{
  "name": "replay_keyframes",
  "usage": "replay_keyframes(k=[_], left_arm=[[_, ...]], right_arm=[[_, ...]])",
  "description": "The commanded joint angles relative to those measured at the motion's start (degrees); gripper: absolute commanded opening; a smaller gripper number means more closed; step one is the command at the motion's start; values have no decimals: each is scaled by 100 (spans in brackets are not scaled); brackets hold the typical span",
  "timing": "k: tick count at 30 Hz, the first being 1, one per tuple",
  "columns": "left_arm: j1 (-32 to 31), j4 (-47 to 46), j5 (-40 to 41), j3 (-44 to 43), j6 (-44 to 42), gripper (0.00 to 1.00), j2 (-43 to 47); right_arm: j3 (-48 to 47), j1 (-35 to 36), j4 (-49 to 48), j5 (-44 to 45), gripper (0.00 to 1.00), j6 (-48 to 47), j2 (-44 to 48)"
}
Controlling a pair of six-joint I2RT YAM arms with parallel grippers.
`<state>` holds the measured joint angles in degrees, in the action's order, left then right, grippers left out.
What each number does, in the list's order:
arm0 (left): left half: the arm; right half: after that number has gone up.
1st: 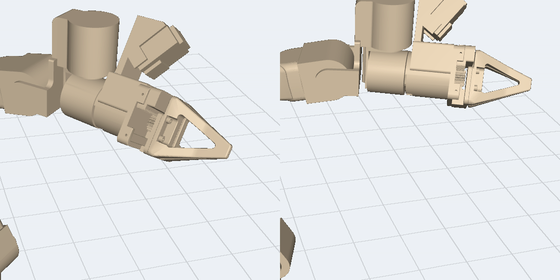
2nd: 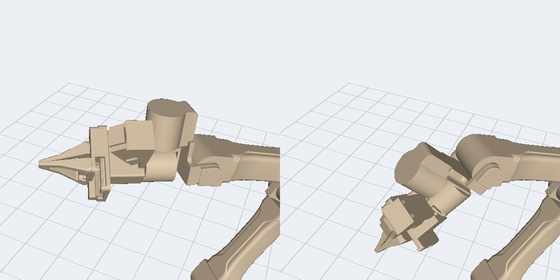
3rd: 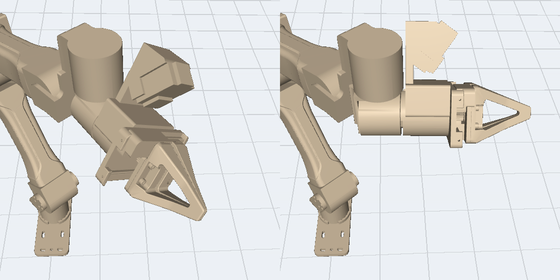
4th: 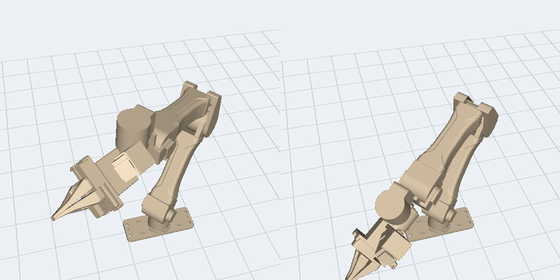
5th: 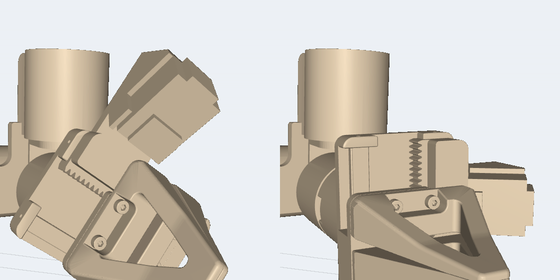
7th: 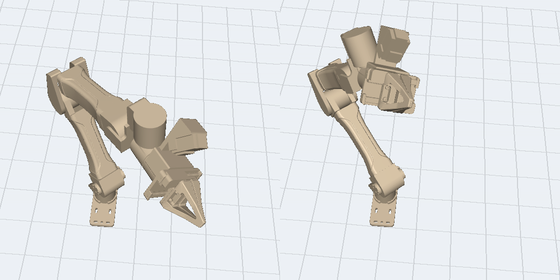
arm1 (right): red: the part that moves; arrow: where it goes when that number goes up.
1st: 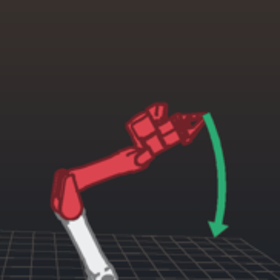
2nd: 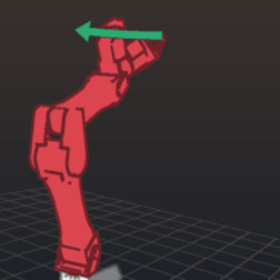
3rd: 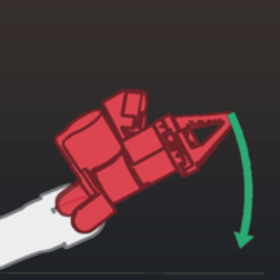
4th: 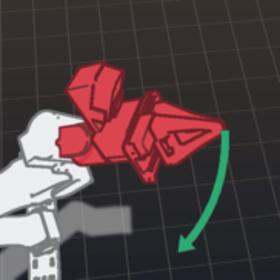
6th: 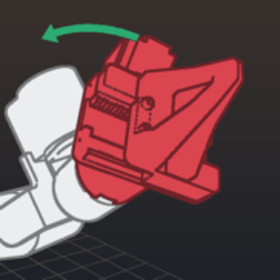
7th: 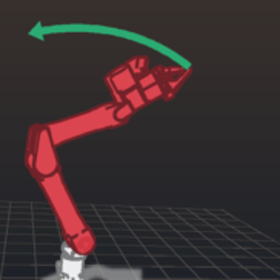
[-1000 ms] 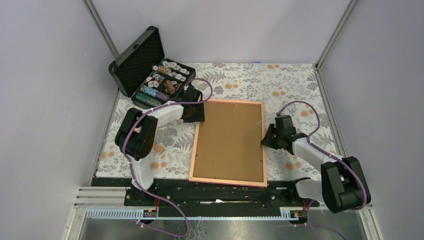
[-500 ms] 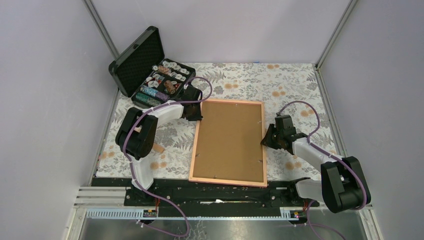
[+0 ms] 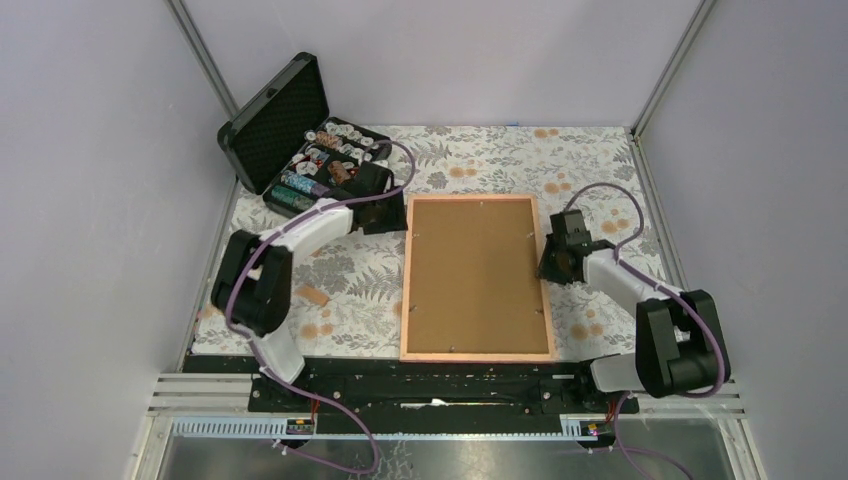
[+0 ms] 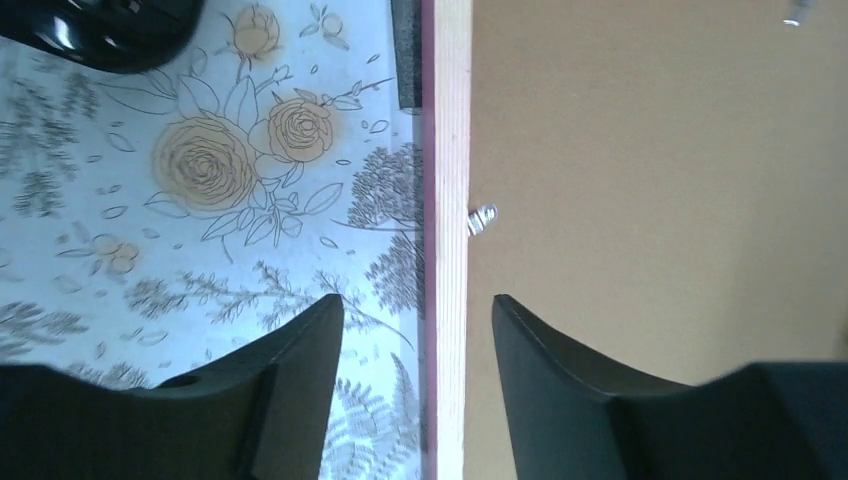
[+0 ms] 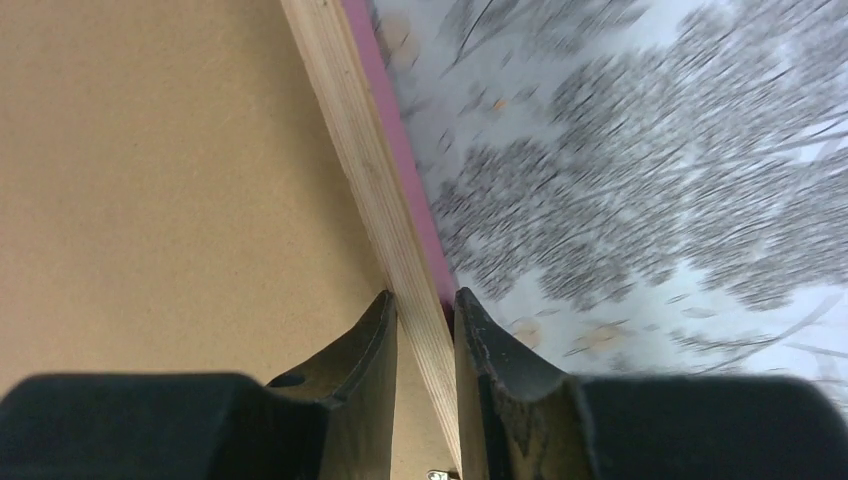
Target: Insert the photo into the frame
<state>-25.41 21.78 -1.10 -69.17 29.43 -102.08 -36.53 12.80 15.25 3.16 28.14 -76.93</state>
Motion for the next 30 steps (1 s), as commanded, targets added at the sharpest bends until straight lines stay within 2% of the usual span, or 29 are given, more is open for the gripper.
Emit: replay_keyframes(k=[1, 2, 5, 7, 9, 11, 12, 14, 16, 20, 24, 30], left_arm=[[49, 275, -134, -446, -347, 64, 1099], [53, 385, -166, -550, -454, 65, 1233], [64, 632, -114, -777, -706, 71, 1707], [63, 672, 67, -825, -875, 75, 2027], [72, 605, 402, -715, -1035, 78, 2355], [83, 418, 682, -485, -1136, 81, 2548], [131, 367, 692, -375, -1132, 82, 2599], [314, 358, 344, -308, -1051, 82, 2627], [428, 340, 141, -278, -1005, 85, 2645], [458, 178, -195, -108, -931, 93, 2763], [480, 127, -162, -18, -882, 95, 2783], [739, -3, -482, 74, -694, 98, 2735]], right_arm=[[-1102, -473, 412, 1116, 6, -328, -405], [-1379, -494, 594, 1195, 24, -443, -605], [-1971, -462, 1055, 1214, 61, -659, -632], [-2127, -175, 1147, 1369, 75, -707, -475], [-2491, 348, 1448, 1617, 83, -676, -461], [-2788, 813, 1717, 1343, 86, -452, -605], [-2869, 1003, 1711, 929, 86, -240, -714], [-2951, 1414, 1468, -28, 86, 301, -1045], [-3118, 1960, 1119, -495, 86, 740, -1532], [-4031, 2876, 1396, 209, 83, 1087, -2725], [-4858, 3285, 1754, 675, 75, 1158, -3458], [-5376, 3693, 1856, 1070, 65, 1256, -4060]])
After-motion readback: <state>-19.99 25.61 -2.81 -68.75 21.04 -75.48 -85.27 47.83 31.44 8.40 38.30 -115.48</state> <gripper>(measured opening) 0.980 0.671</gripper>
